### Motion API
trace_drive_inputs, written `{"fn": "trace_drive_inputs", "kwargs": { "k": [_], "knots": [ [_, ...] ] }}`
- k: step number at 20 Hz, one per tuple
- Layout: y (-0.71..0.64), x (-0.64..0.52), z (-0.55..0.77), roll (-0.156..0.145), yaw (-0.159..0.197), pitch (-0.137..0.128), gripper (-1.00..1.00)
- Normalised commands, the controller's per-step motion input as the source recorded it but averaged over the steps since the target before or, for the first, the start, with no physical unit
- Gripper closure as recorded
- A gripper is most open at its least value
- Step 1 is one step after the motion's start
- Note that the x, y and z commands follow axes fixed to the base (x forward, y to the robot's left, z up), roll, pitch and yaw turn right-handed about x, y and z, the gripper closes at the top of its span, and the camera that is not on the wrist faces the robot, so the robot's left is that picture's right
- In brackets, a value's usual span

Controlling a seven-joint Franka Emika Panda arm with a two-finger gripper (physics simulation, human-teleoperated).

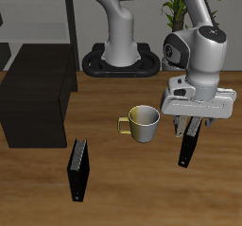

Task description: Place the left black book flat on top of the shelf

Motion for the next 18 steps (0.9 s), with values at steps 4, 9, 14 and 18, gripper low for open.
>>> {"fn": "trace_drive_inputs", "kwargs": {
  "k": [4, 9, 14, 18],
  "knots": [
    [0.02, 0.02, -0.34, 0.013, -0.023, 0.066, 1.00],
    [-0.03, 0.03, -0.16, 0.000, -0.006, 0.028, 1.00],
    [-0.05, 0.03, 0.15, -0.009, 0.024, -0.020, 1.00],
    [0.00, -0.12, 0.43, -0.002, 0.033, -0.061, 1.00]
  ]
}}
